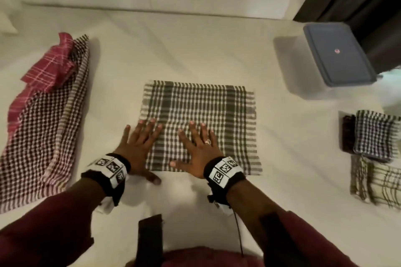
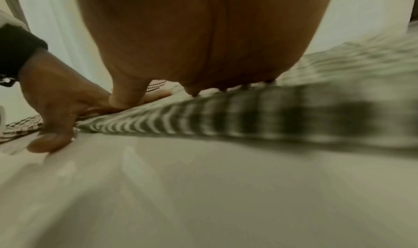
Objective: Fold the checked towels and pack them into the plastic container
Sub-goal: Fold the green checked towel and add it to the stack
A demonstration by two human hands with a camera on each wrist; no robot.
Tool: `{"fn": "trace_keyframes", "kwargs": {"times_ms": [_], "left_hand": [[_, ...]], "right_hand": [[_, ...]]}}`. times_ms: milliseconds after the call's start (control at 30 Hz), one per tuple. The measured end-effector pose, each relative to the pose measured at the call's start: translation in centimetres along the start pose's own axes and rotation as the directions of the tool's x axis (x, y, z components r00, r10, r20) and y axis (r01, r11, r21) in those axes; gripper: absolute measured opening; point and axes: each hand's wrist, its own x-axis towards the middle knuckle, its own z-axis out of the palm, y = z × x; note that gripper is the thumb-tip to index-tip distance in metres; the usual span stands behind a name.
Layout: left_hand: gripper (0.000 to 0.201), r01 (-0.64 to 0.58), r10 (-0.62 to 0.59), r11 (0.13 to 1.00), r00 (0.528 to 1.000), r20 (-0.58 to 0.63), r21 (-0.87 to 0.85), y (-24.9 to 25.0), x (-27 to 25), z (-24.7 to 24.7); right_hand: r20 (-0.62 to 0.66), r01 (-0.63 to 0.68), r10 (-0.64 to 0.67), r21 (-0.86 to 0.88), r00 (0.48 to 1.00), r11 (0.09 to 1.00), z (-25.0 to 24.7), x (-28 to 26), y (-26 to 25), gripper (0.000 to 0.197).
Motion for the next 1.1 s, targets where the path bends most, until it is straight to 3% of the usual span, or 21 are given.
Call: {"fn": "trace_keyframes", "kwargs": {"times_ms": [167, 267, 333, 367, 467, 567, 667, 867, 967, 1100], "left_hand": [[0.153, 0.036, -0.036, 0.999, 0.999, 0.011, -0.034, -0.4, -3.6, 1.8], [0.154, 0.056, -0.069, 0.992, 0.99, -0.12, -0.116, 0.4, -4.8, 2.5], [0.151, 0.04, -0.079, 0.987, 0.962, -0.262, -0.153, 1.3, -6.2, 3.1], [0.139, 0.035, -0.096, 0.981, 0.941, -0.323, -0.192, 1.8, -6.8, 3.4], [0.072, 0.01, -0.16, 0.938, 0.9, -0.405, -0.348, 3.2, -8.3, 3.6], [0.04, -0.002, -0.173, 0.92, 0.895, -0.41, -0.392, 3.8, -8.5, 4.7], [0.035, -0.023, -0.177, 0.893, 0.901, -0.397, -0.45, 3.9, -8.3, 6.1], [0.025, -0.048, -0.201, 0.898, 0.839, -0.506, -0.437, 3.4, -8.1, 6.6], [0.012, -0.018, -0.22, 0.923, 0.796, -0.564, -0.385, 3.2, -8.1, 6.7], [0.011, -0.037, -0.284, 0.9, 0.707, -0.648, -0.435, 2.5, -8.3, 4.8]], "right_hand": [[-0.115, -0.173, 0.177, 0.048, 0.977, 0.984, 1.6, -6.7, 5.4, 0.105], [-0.342, -0.161, 0.166, 0.041, 0.925, 0.986, 1.8, -11.1, 6.0, 0.11], [-0.467, -0.08, 0.096, 0.053, 0.879, 0.995, 2.5, -12.8, 5.9, 0.085], [-0.511, -0.056, 0.081, 0.064, 0.856, 0.996, 3.1, -13.2, 6.2, 0.069], [-0.544, -0.048, 0.115, 0.135, 0.831, 0.99, 4.9, -13.1, 6.9, 0.04], [-0.57, -0.036, 0.107, 0.134, 0.815, 0.99, 5.3, -12.7, 6.9, 0.034], [-0.591, -0.018, 0.079, 0.109, 0.803, 0.994, 5.1, -12.3, 6.8, 0.031], [-0.554, -0.007, 0.053, 0.086, 0.831, 0.996, 4.6, -10.5, 6.7, 0.013], [-0.573, -0.015, 0.074, 0.106, 0.816, 0.994, 4.2, -10.2, 7.0, 0.011], [-0.641, -0.002, 0.106, 0.162, 0.76, 0.987, 1.6, -10.1, 7.0, 0.018]]}}
